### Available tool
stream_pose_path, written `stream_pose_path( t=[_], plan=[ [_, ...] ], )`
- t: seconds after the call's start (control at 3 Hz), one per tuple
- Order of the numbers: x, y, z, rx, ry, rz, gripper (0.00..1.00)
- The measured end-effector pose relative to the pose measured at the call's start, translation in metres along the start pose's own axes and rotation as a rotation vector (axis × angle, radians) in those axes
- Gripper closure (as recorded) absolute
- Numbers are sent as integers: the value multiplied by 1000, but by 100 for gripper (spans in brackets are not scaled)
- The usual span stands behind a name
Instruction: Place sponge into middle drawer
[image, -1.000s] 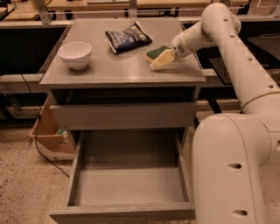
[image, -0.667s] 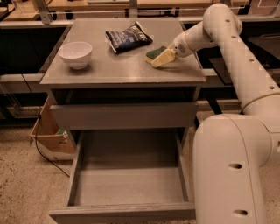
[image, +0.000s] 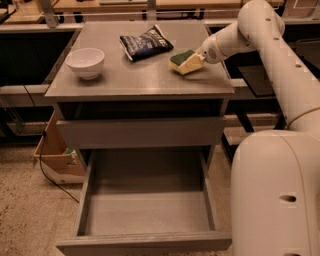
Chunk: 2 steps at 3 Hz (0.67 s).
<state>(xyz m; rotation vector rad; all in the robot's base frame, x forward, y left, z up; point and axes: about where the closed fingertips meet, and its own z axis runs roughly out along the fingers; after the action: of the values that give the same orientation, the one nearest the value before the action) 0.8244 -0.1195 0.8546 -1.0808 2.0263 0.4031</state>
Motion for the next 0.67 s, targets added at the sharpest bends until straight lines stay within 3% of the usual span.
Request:
stream_pose_path(
  t=[0.33,0.67],
  plan=[
    [-2,8,-31,26,-10,-25,100],
    [0,35,-69,15,-9,-60,100]
  ],
)
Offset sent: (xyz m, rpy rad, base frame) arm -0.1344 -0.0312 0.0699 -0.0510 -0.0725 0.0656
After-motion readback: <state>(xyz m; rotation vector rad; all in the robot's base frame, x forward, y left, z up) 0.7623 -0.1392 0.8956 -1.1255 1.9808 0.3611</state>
